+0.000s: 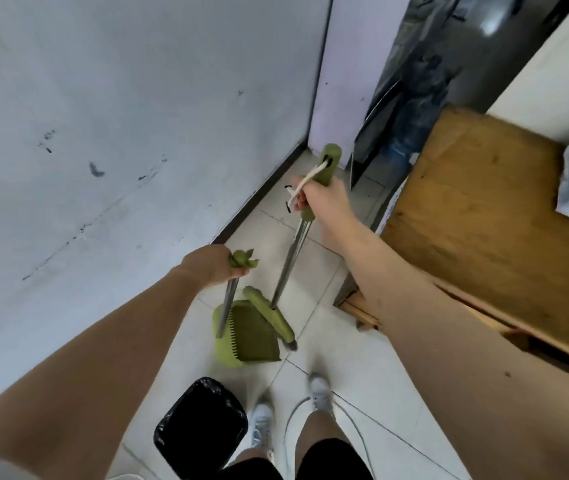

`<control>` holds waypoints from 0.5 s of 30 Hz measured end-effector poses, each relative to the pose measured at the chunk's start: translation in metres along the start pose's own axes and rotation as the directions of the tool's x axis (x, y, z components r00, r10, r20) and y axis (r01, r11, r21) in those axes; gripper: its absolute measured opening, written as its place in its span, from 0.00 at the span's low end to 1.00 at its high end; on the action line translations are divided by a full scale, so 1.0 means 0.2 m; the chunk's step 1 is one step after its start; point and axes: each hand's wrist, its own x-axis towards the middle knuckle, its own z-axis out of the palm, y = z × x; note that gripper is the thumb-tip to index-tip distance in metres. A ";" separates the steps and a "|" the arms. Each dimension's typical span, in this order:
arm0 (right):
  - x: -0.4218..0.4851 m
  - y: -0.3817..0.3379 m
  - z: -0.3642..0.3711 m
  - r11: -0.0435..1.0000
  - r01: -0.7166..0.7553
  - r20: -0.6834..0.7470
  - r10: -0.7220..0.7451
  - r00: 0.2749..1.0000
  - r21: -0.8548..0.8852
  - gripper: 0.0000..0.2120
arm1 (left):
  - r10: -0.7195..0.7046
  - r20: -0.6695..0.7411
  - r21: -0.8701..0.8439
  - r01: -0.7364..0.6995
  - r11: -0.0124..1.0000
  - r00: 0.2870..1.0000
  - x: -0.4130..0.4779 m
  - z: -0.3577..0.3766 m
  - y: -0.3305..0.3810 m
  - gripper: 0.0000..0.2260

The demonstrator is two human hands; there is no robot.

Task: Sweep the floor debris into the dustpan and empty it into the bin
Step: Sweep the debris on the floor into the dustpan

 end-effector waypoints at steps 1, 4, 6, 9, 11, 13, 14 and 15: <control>-0.04 0.02 -0.06 0.999 -0.007 -0.029 0.006 1.000 -0.052 0.16 | 0.026 0.027 0.017 -0.027 1.000 0.999 0.00 0.02 0.05 0.22; -0.16 0.10 -0.24 0.934 -0.019 -0.033 0.007 0.999 -0.357 0.12 | 0.132 0.125 0.059 -0.141 0.988 0.983 -0.01 0.07 0.22 0.19; -0.26 0.18 -0.36 0.863 -0.035 -0.024 0.027 0.999 -0.504 0.14 | 0.202 0.208 0.045 -0.216 0.975 0.957 -0.02 0.12 0.35 0.17; -0.43 0.27 -0.61 0.795 -0.186 -0.080 0.171 0.982 -0.578 0.09 | 0.259 0.327 -0.031 -0.264 0.964 0.909 -0.05 0.22 0.54 0.16; -0.53 0.33 -0.80 0.780 -0.324 -0.110 0.316 0.942 -0.536 0.10 | 0.303 0.395 -0.062 -0.304 0.951 0.867 -0.08 0.28 0.69 0.16; -0.62 0.39 -1.00 0.765 -0.406 -0.145 0.389 0.910 -0.499 0.11 | 0.348 0.463 -0.097 -0.344 0.934 0.815 -0.11 0.35 0.86 0.16; -0.66 0.42 -1.10 0.772 -0.429 -0.164 0.401 0.901 -0.469 0.10 | 0.364 0.497 -0.113 -0.357 0.927 0.788 -0.13 0.39 0.94 0.16; -0.71 0.45 -1.19 0.786 -0.449 -0.185 0.410 0.893 -0.426 0.09 | 0.374 0.529 -0.123 -0.367 0.922 0.762 -0.15 0.43 1.04 0.15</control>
